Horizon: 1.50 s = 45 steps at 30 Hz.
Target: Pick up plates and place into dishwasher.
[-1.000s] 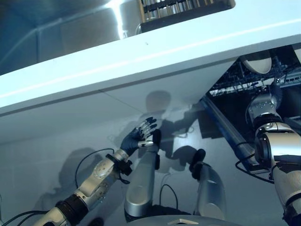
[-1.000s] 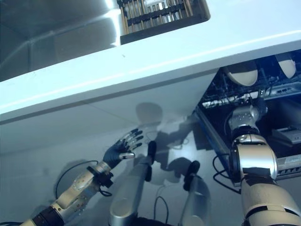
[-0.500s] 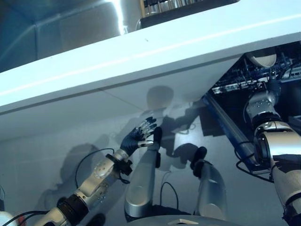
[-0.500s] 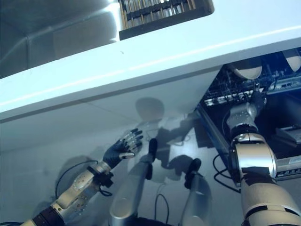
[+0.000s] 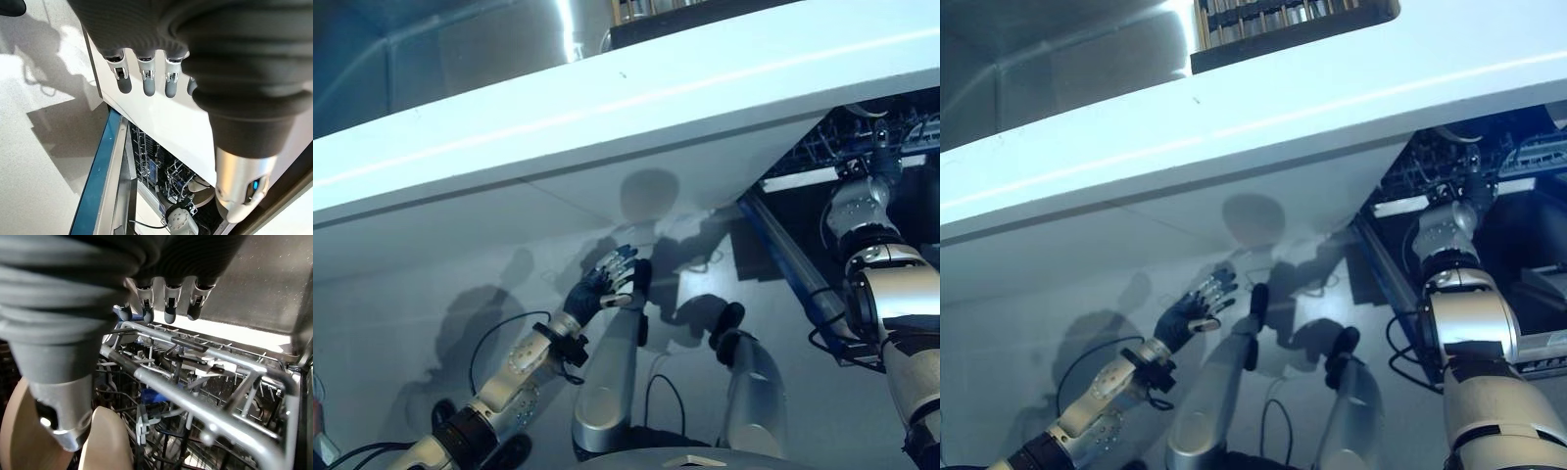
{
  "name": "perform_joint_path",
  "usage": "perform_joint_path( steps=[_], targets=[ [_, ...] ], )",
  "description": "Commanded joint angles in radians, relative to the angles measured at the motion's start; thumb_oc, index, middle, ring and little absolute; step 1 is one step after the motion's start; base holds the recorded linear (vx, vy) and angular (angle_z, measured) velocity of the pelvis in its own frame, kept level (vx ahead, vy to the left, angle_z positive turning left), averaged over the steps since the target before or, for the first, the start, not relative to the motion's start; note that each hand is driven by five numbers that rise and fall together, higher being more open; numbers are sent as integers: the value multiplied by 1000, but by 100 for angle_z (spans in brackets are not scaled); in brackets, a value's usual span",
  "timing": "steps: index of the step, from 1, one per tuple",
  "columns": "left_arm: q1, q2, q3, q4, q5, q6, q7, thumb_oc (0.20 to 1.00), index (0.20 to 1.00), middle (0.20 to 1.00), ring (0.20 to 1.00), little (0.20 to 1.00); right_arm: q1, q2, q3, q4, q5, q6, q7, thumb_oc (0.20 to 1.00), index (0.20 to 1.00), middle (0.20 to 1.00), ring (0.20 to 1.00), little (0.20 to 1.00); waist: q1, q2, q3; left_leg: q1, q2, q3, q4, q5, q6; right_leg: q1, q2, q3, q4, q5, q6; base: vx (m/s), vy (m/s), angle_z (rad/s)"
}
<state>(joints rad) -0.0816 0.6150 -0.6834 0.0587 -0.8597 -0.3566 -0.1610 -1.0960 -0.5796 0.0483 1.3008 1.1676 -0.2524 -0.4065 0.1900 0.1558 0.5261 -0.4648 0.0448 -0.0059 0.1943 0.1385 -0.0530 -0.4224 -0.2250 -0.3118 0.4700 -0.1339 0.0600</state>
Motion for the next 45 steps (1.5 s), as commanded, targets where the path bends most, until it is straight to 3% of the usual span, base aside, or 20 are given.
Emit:
perform_joint_path(
  steps=[1, 11, 22, 30, 42, 45],
  targets=[
    [24, 17, 25, -114, 3, -16, -24, 1000, 1000, 1000, 1000, 1000, -129, -97, 76, -94, -67, -15, 89, 1000, 1000, 1000, 1000, 1000, 33, 16, -6, -14, -20, 51, 69, -159, 32, 4, 14, -40, -56, 34, 3, 0, 0, 0],
    [46, 35, 60, -125, -11, -3, -45, 1000, 1000, 1000, 1000, 1000, -152, -135, 80, -100, 14, 5, 208, 1000, 1000, 1000, 1000, 1000, 43, 24, -6, -12, 0, 61, 41, -135, 16, 15, 6, -67, -69, 36, 4, 16, -6, 3],
    [76, 65, 91, -140, -10, -7, -89, 1000, 1000, 1000, 1000, 1000, -180, -171, 94, -103, 43, 4, 203, 1000, 1000, 1000, 1000, 1000, 65, 12, -6, -1, -2, 39, -25, -101, 12, 21, 16, -88, -93, 41, -1, 9, -29, 11],
    [85, 59, 93, -131, 1, -23, -93, 1000, 1000, 1000, 1000, 1000, -159, -160, 89, -94, 32, 31, 206, 1000, 1000, 1000, 1000, 1000, 61, 3, -6, 16, -7, 41, -26, -112, 20, 29, 18, -81, -95, 40, 0, -3, 12, 0],
    [80, 57, 117, -119, -4, -15, -84, 1000, 1000, 1000, 1000, 1000, -64, -101, 27, -141, -12, 54, 75, 1000, 1000, 1000, 1000, 1000, 41, -29, -6, 71, -18, 70, 29, -172, 44, 88, 15, -53, -94, 41, 20, -6, 35, -2],
    [74, 49, 128, -105, 1, -20, -79, 1000, 1000, 1000, 1000, 1000, -31, -75, 13, -165, 37, 73, 48, 1000, 1000, 1000, 1000, 1000, 32, -41, -6, 95, -16, 93, 30, -182, 50, 110, 9, -53, -101, 52, 27, -23, 43, -9]
  ],
)
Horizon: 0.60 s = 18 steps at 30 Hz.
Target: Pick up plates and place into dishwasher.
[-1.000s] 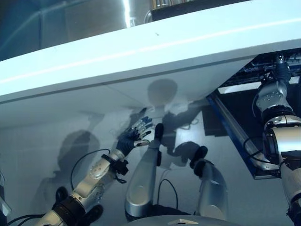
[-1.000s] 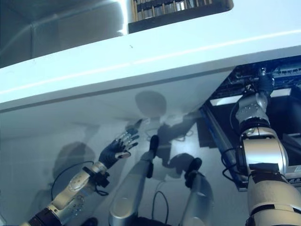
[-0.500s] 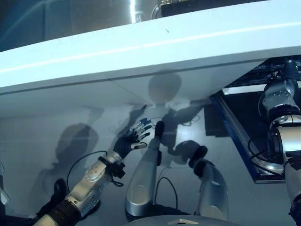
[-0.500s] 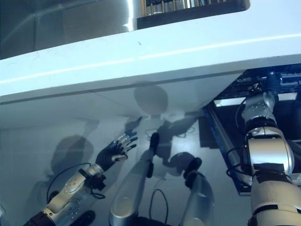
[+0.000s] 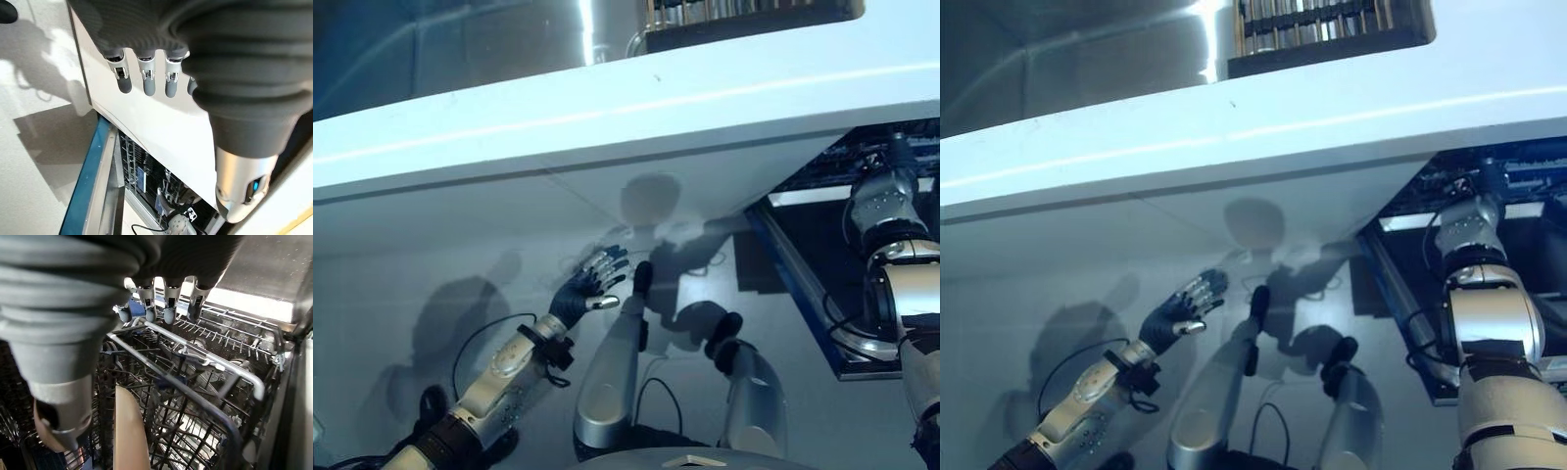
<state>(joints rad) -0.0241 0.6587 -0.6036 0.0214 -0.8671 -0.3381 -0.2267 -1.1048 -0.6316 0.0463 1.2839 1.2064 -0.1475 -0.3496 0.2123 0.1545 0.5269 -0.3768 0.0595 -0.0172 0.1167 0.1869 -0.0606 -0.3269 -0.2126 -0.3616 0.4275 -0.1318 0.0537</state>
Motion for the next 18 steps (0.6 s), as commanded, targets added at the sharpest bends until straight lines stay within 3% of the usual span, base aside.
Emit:
perform_joint_path(
  steps=[1, 6, 10, 18],
  targets=[
    [17, 5, 54, -65, 4, -41, -13, 1000, 1000, 1000, 1000, 1000, -6, -17, 7, -156, 19, -32, -3, 1000, 1000, 1000, 1000, 1000, 8, -43, -7, 18, -30, 113, 106, -233, 59, 24, -5, -3, -63, 54, 36, 12, 52, -21],
    [12, -1, 68, -68, 28, -56, 15, 1000, 1000, 1000, 1000, 1000, 80, 23, -27, -229, -7, -57, -30, 1000, 1000, 1000, 1000, 1000, -12, -62, -7, 67, -33, 143, 89, -244, 68, 75, -10, 11, -117, 92, 53, -29, 31, -23],
    [14, 5, 80, -64, 39, -74, 37, 1000, 1000, 1000, 1000, 1000, 149, 34, -47, -284, -76, -133, -97, 1000, 1000, 1000, 1000, 1000, -26, -73, -7, 104, -43, 168, 74, -236, 85, 117, -13, 9, -157, 128, 52, -61, 34, -11],
    [94, -38, 148, 4, 42, -113, 10, 1000, 1000, 1000, 1000, 1000, 423, 104, -85, -509, -78, -138, -108, 1000, 1000, 1000, 1000, 1000, -72, -124, -59, 190, -41, 192, 92, -284, 100, 201, -12, 42, -203, 146, 59, -3, 32, -7]
  ],
)
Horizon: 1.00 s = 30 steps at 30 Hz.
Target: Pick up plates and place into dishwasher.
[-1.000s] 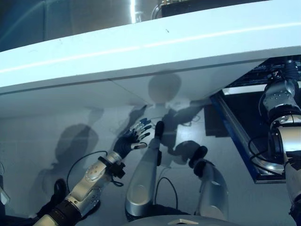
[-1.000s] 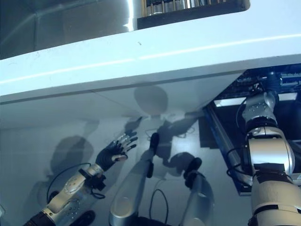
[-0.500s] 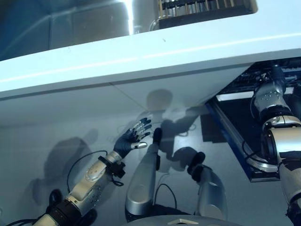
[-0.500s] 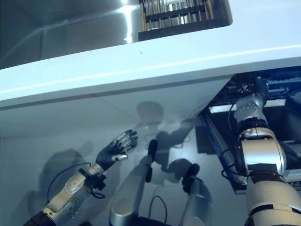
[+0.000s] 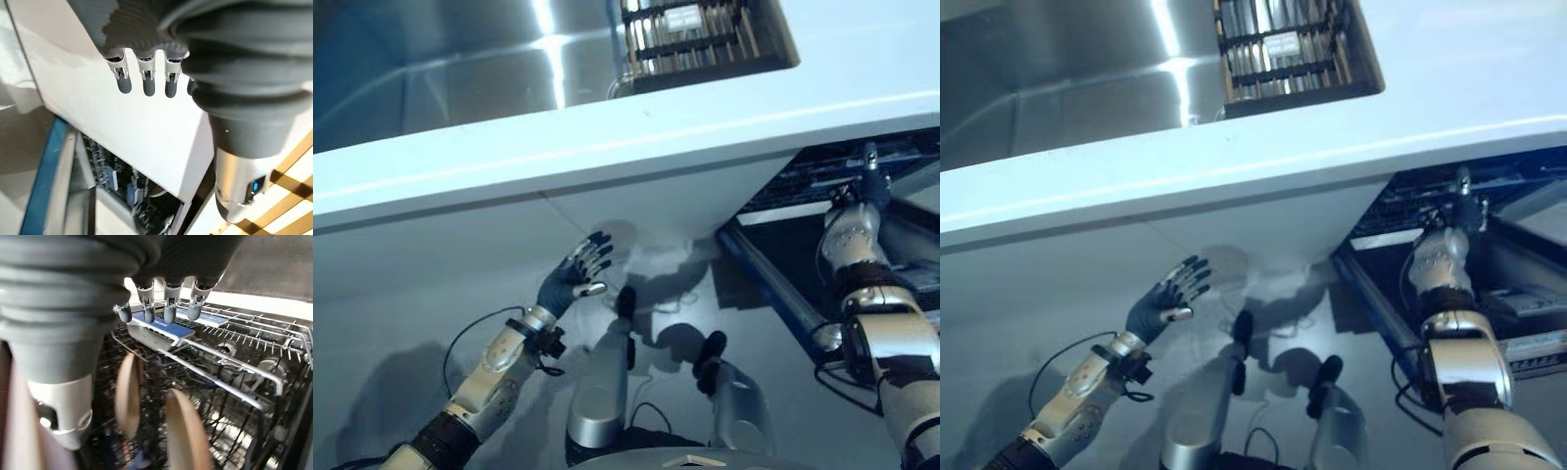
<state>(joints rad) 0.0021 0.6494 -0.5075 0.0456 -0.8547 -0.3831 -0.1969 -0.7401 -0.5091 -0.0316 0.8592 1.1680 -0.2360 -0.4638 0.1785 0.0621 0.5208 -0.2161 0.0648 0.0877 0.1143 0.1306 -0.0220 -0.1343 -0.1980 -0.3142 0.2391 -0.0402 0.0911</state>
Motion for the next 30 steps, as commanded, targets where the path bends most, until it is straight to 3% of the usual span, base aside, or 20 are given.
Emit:
perform_joint_path(
  steps=[1, 10, 14, 17, 23, 30],
  targets=[
    [75, -38, 56, -9, 31, -70, -24, 1000, 1000, 1000, 1000, 1000, 92, -6, -5, -109, -45, -47, 15, 1000, 1000, 1000, 1000, 1000, -45, -38, -62, 40, -44, 91, 92, -230, 62, 16, -25, -1, -21, 58, 24, 30, 33, -24],
    [135, -110, 122, 95, 82, -73, -55, 1000, 1000, 1000, 1000, 1000, 413, 26, 0, -399, -328, -107, 61, 1000, 1000, 1000, 1000, 1000, -138, -96, -163, 129, -31, 139, 36, -231, 71, 50, 2, 57, -83, 95, 48, 9, 8, -25],
    [157, -141, 149, 165, 151, -31, -27, 1000, 1000, 1000, 1000, 1000, 534, 4, -56, -451, -396, -112, 106, 1000, 1000, 1000, 1000, 1000, -182, -114, -206, 155, -24, 166, 61, -257, 77, 58, 13, 90, -99, 97, 58, 18, 2, -34],
    [169, -171, 182, 214, 121, 10, -59, 1000, 1000, 1000, 1000, 1000, 613, 9, -95, -494, -421, -102, 95, 1000, 1000, 1000, 1000, 1000, -215, -123, -240, 174, -19, 186, 73, -269, 80, 65, 20, 116, -106, 94, 63, 52, -2, -39],
    [197, -205, 213, 230, 150, 35, -108, 1000, 1000, 1000, 1000, 1000, 741, 97, -173, -523, -428, -143, 51, 1000, 1000, 1000, 1000, 1000, -261, -124, -295, 215, -22, 215, 56, -282, 81, 68, 18, 141, -126, 115, 77, 61, -24, -25],
    [188, -192, 214, 221, 155, 69, -118, 1000, 1000, 1000, 1000, 1000, 782, 128, -180, -454, -399, -117, 21, 1000, 1000, 1000, 1000, 1000, -288, -114, -301, 202, -28, 217, 163, -347, 100, 31, 9, 181, -77, 115, 76, 77, -30, -13]
  ],
)
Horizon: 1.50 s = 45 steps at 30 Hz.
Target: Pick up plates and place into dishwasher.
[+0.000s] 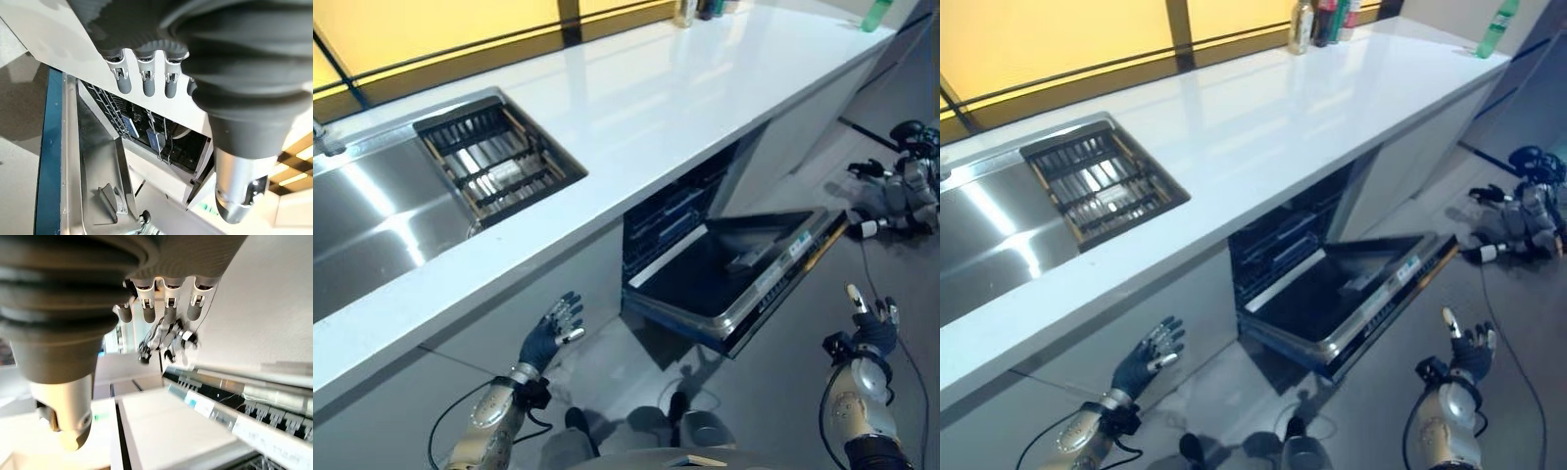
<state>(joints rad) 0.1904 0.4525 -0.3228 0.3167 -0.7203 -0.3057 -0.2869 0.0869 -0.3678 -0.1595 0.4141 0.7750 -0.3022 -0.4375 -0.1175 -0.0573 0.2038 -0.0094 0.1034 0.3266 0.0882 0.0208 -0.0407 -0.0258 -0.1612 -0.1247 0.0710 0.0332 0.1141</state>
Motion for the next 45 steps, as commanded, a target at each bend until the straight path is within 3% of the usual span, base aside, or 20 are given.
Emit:
perform_joint_path(
  steps=[1, 10, 17, 28, 31, 39, 45],
  targets=[
    [1, 5, 32, -56, 22, -5, -26, 1000, 1000, 1000, 1000, 1000, -43, -7, -50, 1, 23, -53, 0, 1000, 1000, 1000, 1000, 1000, 8, 4, 20, -17, -64, -22, 225, -253, 121, -86, -27, -5, 104, 32, 49, 67, -70, -3],
    [-50, 55, 25, -103, -8, 32, 0, 1000, 1000, 1000, 1000, 1000, -102, 27, -45, 170, 323, -120, 119, 1000, 1000, 1000, 1000, 1000, 38, 20, 124, -188, -19, -51, 457, -318, 135, -217, -17, -11, 307, -36, 17, -56, -55, 4],
    [-70, 89, -21, -138, -11, 36, -4, 1000, 1000, 1000, 1000, 1000, -171, 26, -52, 308, 463, -126, 220, 1000, 1000, 1000, 1000, 1000, 74, 52, 188, -263, -37, -95, 528, -324, 145, -277, -31, -22, 422, -68, -1, -39, -24, 13],
    [-121, 120, -91, -142, -38, 42, -15, 1000, 1000, 1000, 1000, 1000, -373, -50, -112, 597, 686, 31, 407, 1000, 1000, 1000, 1000, 1000, 154, 102, 238, -297, -63, -161, 563, -319, 138, -284, -71, -62, 502, -96, -12, 26, -10, 20],
    [-133, 129, -109, -141, -49, 39, -21, 1000, 1000, 1000, 1000, 1000, -438, -67, -128, 640, 777, 97, 457, 1000, 1000, 1000, 1000, 1000, 176, 117, 250, -307, -71, -175, 559, -312, 133, -287, -81, -79, 516, -102, -16, 5, 9, 17],
    [-155, 141, -156, -118, -72, 2, -16, 1000, 1000, 1000, 1000, 1000, -546, -70, -125, 671, 944, 190, 562, 1000, 1000, 1000, 1000, 1000, 205, 137, 274, -323, -88, -189, 554, -298, 131, -311, -105, -103, 559, -112, -20, -2, 14, 15],
    [-154, 140, -163, -125, -84, -5, -8, 1000, 1000, 1000, 1000, 1000, -595, -67, -81, 604, 847, 133, 617, 1000, 1000, 1000, 1000, 1000, 208, 148, 284, -323, -100, -193, 541, -286, 127, -322, -116, -106, 583, -127, -28, -13, 45, 3]
  ],
)
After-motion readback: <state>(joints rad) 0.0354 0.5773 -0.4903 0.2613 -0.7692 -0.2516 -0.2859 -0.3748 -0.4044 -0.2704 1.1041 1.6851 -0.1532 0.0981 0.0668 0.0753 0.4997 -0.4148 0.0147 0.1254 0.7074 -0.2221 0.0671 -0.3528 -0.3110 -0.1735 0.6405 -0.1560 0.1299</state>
